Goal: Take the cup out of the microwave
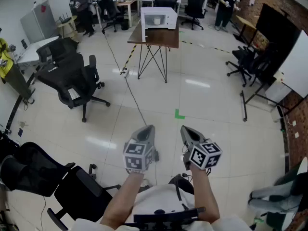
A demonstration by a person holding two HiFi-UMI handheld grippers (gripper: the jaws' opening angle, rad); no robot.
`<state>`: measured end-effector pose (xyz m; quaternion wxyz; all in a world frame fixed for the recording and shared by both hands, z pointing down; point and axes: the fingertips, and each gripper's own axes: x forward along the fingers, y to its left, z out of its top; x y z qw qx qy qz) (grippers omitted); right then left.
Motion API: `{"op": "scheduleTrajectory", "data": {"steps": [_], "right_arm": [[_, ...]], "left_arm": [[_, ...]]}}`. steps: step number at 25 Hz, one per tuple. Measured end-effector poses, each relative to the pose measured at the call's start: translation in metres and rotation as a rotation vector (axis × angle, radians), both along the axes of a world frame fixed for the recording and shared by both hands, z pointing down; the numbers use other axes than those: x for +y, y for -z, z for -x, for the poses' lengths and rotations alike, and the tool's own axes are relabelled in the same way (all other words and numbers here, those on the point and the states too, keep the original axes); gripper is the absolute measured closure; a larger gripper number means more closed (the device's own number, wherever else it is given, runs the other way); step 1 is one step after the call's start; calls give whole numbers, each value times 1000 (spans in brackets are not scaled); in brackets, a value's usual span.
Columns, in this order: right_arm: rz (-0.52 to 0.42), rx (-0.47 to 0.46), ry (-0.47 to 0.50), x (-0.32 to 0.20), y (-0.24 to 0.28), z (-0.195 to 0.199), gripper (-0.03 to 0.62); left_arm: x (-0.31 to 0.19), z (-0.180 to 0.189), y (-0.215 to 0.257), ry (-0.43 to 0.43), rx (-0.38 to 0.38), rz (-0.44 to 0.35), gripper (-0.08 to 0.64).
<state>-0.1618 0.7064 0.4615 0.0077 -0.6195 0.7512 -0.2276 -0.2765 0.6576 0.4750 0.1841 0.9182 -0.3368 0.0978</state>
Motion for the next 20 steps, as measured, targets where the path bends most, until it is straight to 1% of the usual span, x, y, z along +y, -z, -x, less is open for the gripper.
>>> {"op": "scheduleTrajectory", "data": {"steps": [3,7,11,16,20], "right_arm": [[-4,8,2,-5,0,7,592],[-11,9,-2,-9,0,17,592],[-6,-11,-6,-18,-6,20,592],[-2,-29,7,-48,-15,18,592],[-2,-31,30,-80,-19,12,592]], "left_arm": [[-7,10,-3,9,1,-10,566],[-11,21,-7,9,5,-3,566],[-20,24,-13,9,-6,11,566],[-45,22,-16,17,-14,11,566],[-69,13,-20,22,-26,10,566]]}}
